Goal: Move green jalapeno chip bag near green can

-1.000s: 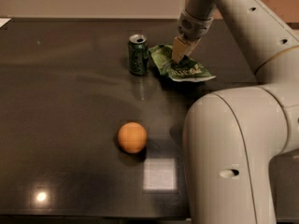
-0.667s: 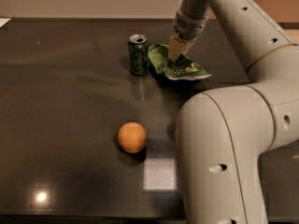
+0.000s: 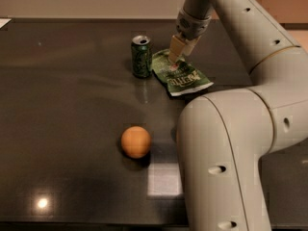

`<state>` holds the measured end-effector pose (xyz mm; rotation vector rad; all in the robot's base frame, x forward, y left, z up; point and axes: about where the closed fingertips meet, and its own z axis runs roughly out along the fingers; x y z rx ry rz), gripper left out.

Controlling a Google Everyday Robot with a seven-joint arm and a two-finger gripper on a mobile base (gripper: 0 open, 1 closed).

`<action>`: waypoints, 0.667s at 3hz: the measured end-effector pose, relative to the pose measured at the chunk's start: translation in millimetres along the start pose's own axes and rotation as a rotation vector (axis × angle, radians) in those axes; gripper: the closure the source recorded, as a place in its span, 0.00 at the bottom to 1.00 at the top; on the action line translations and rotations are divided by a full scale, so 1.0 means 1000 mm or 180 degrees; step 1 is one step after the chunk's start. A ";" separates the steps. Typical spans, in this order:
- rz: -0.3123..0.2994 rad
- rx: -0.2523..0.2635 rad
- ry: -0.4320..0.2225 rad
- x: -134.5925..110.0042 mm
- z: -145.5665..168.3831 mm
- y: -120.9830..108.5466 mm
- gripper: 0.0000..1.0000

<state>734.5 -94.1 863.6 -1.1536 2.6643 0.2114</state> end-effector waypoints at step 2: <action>-0.0004 0.0043 -0.0096 -0.011 0.008 -0.005 0.00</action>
Offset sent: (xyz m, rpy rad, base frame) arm 0.0061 0.0031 -0.0023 0.0068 -0.0165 -0.0020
